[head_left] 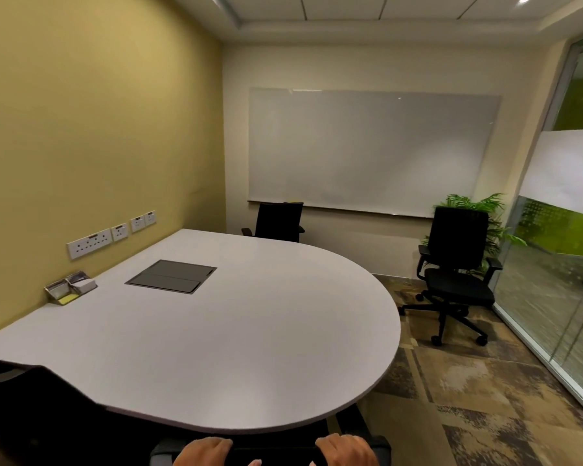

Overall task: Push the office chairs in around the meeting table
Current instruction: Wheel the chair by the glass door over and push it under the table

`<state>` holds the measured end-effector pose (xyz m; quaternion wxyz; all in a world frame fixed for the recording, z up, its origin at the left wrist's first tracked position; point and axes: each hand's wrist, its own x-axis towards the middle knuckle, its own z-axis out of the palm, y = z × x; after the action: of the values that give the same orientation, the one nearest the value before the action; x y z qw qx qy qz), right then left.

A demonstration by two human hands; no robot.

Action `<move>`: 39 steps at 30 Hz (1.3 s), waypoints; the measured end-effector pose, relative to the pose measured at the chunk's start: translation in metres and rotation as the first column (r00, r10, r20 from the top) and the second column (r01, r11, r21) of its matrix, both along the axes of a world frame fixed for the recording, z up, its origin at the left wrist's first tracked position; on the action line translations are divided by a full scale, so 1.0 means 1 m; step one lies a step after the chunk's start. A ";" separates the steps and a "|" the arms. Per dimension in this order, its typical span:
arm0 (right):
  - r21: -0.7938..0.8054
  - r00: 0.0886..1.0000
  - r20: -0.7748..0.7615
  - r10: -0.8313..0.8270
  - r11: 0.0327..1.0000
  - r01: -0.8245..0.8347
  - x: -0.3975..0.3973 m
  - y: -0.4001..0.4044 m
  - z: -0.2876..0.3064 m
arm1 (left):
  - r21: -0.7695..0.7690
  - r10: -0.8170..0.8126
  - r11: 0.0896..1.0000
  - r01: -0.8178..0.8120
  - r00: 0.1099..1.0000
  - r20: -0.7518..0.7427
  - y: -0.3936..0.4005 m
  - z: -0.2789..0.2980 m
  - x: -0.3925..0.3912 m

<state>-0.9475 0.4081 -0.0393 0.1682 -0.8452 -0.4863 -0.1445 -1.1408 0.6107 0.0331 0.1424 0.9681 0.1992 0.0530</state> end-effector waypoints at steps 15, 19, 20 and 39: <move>0.051 0.996 -0.080 -0.038 0.998 0.042 0.020 0.041 0.022 | 0.110 0.261 0.945 -0.308 0.912 0.315 0.033 -0.029 0.034; 0.041 0.996 -0.082 -0.041 0.998 0.045 0.022 0.023 0.021 | 0.122 0.228 0.952 -0.280 0.917 0.327 0.014 -0.031 0.038; 0.025 0.996 -0.078 -0.043 0.999 0.045 0.020 0.020 0.020 | 0.134 0.219 0.952 -0.276 0.917 0.332 0.011 -0.031 0.036; 0.007 0.998 -0.017 -0.064 0.998 0.064 0.005 -0.007 0.032 | 0.230 0.165 0.942 -0.244 0.934 0.315 -0.010 -0.033 0.029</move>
<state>-0.9425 0.4014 -0.0072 0.1708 -0.8609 -0.4571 -0.1444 -1.1121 0.6010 -0.0002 0.0327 0.9336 0.2678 0.2360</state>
